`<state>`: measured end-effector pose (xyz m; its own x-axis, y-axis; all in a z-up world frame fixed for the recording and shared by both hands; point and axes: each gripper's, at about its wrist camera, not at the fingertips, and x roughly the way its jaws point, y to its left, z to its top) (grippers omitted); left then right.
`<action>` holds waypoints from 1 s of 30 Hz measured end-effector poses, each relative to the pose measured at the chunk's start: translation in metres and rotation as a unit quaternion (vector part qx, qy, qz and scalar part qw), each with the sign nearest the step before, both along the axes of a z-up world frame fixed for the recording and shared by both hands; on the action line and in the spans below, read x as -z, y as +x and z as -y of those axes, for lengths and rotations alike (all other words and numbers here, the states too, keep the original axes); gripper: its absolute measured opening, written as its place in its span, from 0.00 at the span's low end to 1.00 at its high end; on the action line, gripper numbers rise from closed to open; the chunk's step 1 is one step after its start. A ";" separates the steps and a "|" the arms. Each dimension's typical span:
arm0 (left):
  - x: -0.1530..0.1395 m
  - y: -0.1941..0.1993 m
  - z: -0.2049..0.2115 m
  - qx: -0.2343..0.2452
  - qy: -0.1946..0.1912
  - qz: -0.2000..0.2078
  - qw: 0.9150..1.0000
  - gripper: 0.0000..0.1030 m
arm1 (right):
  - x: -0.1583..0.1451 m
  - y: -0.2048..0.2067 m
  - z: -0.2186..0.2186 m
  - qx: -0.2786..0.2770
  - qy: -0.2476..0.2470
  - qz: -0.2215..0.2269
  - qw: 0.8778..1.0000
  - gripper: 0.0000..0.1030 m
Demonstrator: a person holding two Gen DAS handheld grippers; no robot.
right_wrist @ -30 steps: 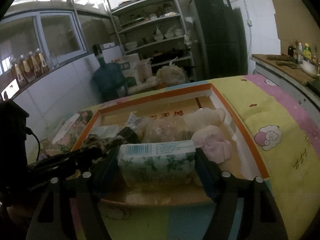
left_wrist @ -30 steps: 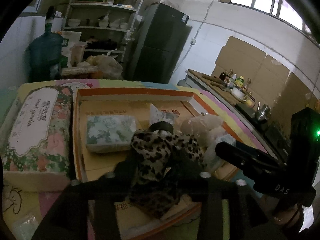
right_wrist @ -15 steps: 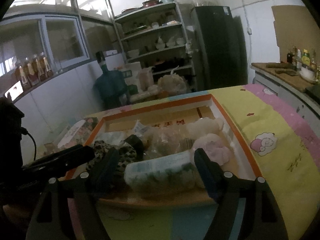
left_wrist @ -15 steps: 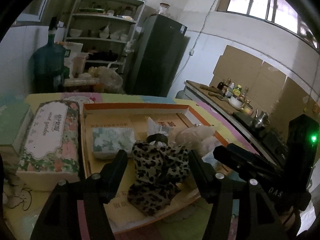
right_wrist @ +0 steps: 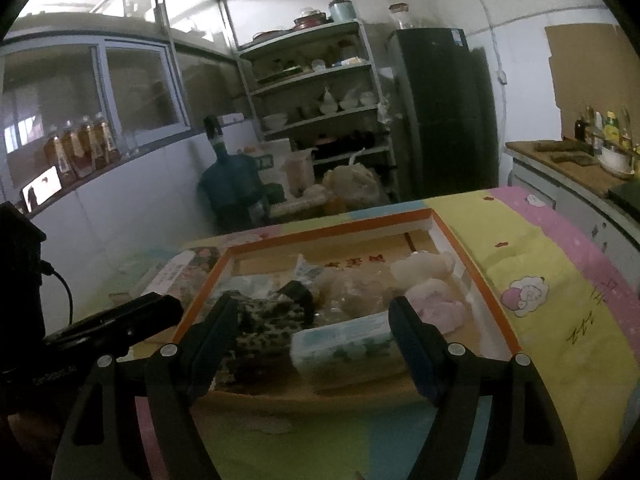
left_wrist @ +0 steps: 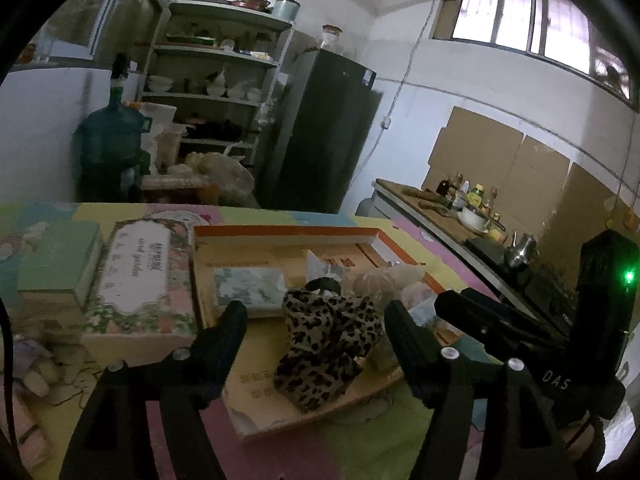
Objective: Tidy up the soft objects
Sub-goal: 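Open left tool to drop the cloth in the lid while right tool releases the box, then move both tools back over the remaining pile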
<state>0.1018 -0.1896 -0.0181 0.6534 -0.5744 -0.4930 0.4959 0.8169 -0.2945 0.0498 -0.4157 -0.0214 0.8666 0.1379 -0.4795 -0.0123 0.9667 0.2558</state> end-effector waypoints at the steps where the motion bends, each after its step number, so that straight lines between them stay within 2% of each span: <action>1: -0.001 -0.002 -0.003 -0.003 -0.001 0.002 1.000 0.71 | -0.002 -0.002 -0.003 -0.001 -0.001 0.002 1.000 0.77; 7: -0.011 -0.016 -0.025 -0.024 -0.006 0.018 1.000 0.84 | -0.010 -0.011 -0.021 -0.007 -0.005 0.011 1.000 0.78; 12: -0.018 -0.030 -0.047 -0.044 -0.003 0.041 0.998 0.86 | -0.014 -0.017 -0.037 -0.015 -0.008 0.015 1.000 0.78; 17: -0.021 -0.039 -0.074 -0.059 -0.005 0.047 0.997 0.86 | -0.020 -0.020 -0.058 -0.034 0.000 0.019 0.999 0.79; 30: -0.007 -0.057 -0.143 -0.114 0.022 0.003 0.993 0.86 | -0.028 -0.025 -0.119 -0.080 -0.001 0.017 0.997 0.79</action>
